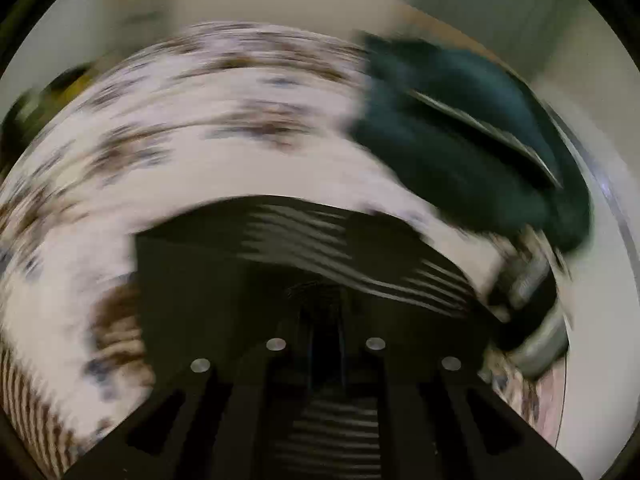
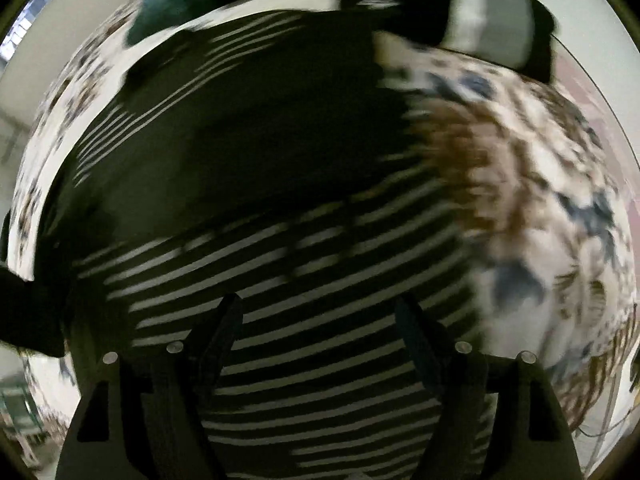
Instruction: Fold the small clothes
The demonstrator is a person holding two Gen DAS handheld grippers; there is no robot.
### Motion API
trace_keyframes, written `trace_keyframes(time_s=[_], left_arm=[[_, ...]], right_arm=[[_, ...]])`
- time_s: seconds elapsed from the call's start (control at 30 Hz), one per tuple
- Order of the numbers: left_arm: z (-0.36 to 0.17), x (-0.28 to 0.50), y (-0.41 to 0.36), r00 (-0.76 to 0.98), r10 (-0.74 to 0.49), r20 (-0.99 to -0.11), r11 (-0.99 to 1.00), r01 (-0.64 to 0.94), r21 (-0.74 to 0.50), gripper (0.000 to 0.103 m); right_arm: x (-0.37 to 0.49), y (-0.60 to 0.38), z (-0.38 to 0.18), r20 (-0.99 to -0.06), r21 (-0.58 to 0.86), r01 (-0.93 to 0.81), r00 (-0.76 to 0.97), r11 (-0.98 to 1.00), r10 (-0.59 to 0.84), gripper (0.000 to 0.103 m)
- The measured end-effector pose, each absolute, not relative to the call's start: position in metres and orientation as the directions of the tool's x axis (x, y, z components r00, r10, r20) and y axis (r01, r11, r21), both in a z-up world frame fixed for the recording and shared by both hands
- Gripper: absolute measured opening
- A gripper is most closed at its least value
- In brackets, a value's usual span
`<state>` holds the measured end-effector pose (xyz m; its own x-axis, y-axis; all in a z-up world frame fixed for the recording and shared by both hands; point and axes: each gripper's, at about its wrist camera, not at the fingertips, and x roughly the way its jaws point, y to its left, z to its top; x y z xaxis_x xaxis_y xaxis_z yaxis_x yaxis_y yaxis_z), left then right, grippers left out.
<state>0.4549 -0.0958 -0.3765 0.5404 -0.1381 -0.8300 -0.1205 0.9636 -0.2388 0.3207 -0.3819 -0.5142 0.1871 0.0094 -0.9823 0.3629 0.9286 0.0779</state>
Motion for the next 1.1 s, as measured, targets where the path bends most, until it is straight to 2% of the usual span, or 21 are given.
trace_keyframes(time_s=[0.1, 0.17, 0.23, 0.27, 0.3, 0.37, 0.43, 0.53, 0.57, 0.6, 0.67, 0.8, 0.93, 1.0, 1.03, 1.07, 1.1], left_arm=[[-0.406, 0.487, -0.191, 0.466, -0.219, -0.857, 0.967, -0.012, -0.253, 0.008], [-0.425, 0.497, -0.232, 0.417, -0.259, -0.871, 0.962, 0.027, -0.273, 0.013], [-0.435, 0.500, -0.257, 0.365, -0.300, -0.882, 0.953, 0.066, -0.297, 0.036], [-0.438, 0.501, -0.268, 0.349, -0.314, -0.883, 0.949, 0.087, -0.303, 0.044], [-0.437, 0.496, -0.269, 0.350, -0.318, -0.881, 0.948, 0.106, -0.300, 0.058], [-0.425, 0.482, -0.245, 0.391, -0.310, -0.867, 0.950, 0.103, -0.293, 0.067], [-0.422, 0.477, -0.209, 0.413, -0.254, -0.874, 0.966, 0.062, -0.251, 0.090], [-0.420, 0.464, -0.124, 0.479, -0.031, -0.877, 0.995, -0.068, -0.073, 0.093], [-0.424, 0.462, -0.087, 0.493, 0.117, -0.862, 0.989, -0.133, 0.058, 0.096], [-0.430, 0.463, -0.065, 0.491, 0.208, -0.846, 0.975, -0.171, 0.140, 0.100], [-0.449, 0.469, -0.011, 0.441, 0.339, -0.831, 0.936, -0.244, 0.252, 0.100], [-0.477, 0.479, 0.057, 0.365, 0.394, -0.844, 0.900, -0.339, 0.274, 0.100], [-0.498, 0.496, 0.062, 0.340, 0.367, -0.866, 0.907, -0.336, 0.253, 0.100], [-0.504, 0.503, 0.060, 0.337, 0.328, -0.882, 0.920, -0.325, 0.218, 0.100], [-0.506, 0.506, 0.057, 0.339, 0.322, -0.884, 0.923, -0.322, 0.212, 0.100], [-0.508, 0.509, 0.056, 0.341, 0.310, -0.887, 0.927, -0.317, 0.202, 0.100], [-0.508, 0.514, 0.054, 0.344, 0.296, -0.891, 0.931, -0.310, 0.190, 0.100]], right_arm=[[0.323, -0.425, -0.520, -0.982, 0.057, 0.398, 0.188, 0.916, -0.020, 0.080], [0.322, -0.447, -0.527, -0.986, 0.023, 0.402, 0.162, 0.915, -0.046, 0.080], [0.325, -0.459, -0.534, -0.989, 0.026, 0.411, 0.141, 0.911, -0.035, 0.080], [0.325, -0.467, -0.533, -0.990, 0.031, 0.413, 0.137, 0.910, -0.029, 0.080], [0.324, -0.476, -0.530, -0.990, 0.038, 0.412, 0.140, 0.910, -0.022, 0.080], [0.325, -0.495, -0.520, -0.989, 0.060, 0.414, 0.146, 0.908, -0.001, 0.080], [0.329, -0.509, -0.507, -0.984, 0.118, 0.433, 0.170, 0.894, 0.047, 0.080], [0.348, -0.519, -0.481, -0.961, 0.238, 0.439, 0.233, 0.866, 0.146, 0.080], [0.362, -0.515, -0.474, -0.949, 0.278, 0.426, 0.259, 0.861, 0.179, 0.080], [0.375, -0.505, -0.471, -0.939, 0.307, 0.410, 0.280, 0.859, 0.202, 0.080], [0.406, -0.494, -0.468, -0.920, 0.348, 0.365, 0.312, 0.864, 0.239, 0.080], [0.469, -0.457, -0.491, -0.930, 0.314, 0.326, 0.296, 0.892, 0.219, 0.080], [0.518, -0.441, -0.542, -0.962, 0.259, 0.349, 0.180, 0.901, 0.206, 0.079], [0.524, -0.434, -0.549, -0.960, 0.269, 0.342, 0.172, 0.901, 0.221, 0.050], [0.523, -0.428, -0.545, -0.969, 0.227, 0.319, 0.169, 0.920, 0.180, 0.017], [0.520, -0.422, -0.536, -0.970, 0.195, 0.288, 0.196, 0.938, 0.141, 0.003], [0.517, -0.419, -0.529, -0.966, 0.188, 0.271, 0.226, 0.944, 0.128, 0.003]])
